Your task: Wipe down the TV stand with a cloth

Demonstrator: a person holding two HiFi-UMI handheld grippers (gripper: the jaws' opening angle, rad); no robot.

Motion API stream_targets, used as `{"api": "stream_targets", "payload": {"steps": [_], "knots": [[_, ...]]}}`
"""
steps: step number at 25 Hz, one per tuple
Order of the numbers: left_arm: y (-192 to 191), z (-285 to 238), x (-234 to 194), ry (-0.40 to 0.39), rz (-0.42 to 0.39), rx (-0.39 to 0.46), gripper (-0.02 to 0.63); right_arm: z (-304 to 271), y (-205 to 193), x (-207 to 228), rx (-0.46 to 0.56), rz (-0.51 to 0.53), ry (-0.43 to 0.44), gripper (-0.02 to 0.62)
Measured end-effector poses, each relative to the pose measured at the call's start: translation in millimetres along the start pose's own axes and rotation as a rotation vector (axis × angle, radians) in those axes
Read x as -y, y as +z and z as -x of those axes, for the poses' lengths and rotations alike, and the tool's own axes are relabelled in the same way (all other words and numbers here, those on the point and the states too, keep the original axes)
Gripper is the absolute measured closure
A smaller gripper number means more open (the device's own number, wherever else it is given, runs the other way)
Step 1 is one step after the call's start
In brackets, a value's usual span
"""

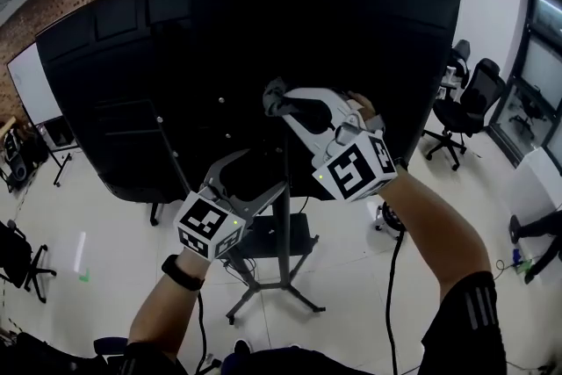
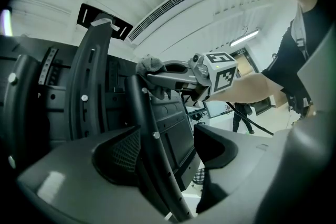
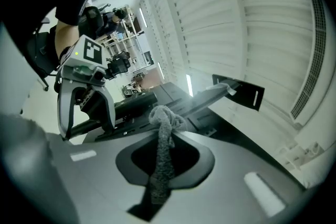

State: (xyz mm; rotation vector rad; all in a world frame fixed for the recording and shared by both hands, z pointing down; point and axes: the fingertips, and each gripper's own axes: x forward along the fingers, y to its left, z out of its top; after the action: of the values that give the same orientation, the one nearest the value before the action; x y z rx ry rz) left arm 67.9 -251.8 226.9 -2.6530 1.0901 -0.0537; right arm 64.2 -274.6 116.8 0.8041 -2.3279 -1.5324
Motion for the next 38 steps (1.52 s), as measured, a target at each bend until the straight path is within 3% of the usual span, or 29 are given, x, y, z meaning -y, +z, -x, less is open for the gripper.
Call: {"api": "stream_targets", "payload": {"steps": [4, 12, 17, 21, 28, 32, 38], "knots": [[-9.4, 3.0, -1.1, 0.011, 0.016, -0.01, 0.264, -6.1, -4.2, -26.2, -0.019, 0.103, 0.023, 0.574], [-30.0, 6.2, -1.2, -0.009, 0.055, -0.019, 0.264, -4.3, -9.0, -40.5, -0.052, 0.072, 0.005, 0.574], [-47.3, 11.7, -2.9, -0.025, 0.1, -0.012, 0.264, -8.0, -24.8, -77.2, -0.124, 0.06, 0.073, 0.574], [-65.7, 17.3, -1.6, -0.043, 0.08, -0.033, 0.264, -7.3, -35.7, -99.3, -0.158, 0.033, 0.094, 0.574], [-97.5, 27.1, -1.5, -0.054, 0.111, -0.057, 0.262, -2.3, -41.9, -118.5, -0.177, 0.028, 0.06, 0.574], [-119.5, 31.3, 1.3, -0.053, 0.135, -0.079, 0.261, -4.2, -56.2, -148.7, -0.214, 0.079, 0.106, 0.574], [-151.7, 33.6, 8.5, -0.059, 0.162, -0.103, 0.261, -2.6, -75.9, -187.4, -0.231, 0.059, 0.156, 0.574]]}}
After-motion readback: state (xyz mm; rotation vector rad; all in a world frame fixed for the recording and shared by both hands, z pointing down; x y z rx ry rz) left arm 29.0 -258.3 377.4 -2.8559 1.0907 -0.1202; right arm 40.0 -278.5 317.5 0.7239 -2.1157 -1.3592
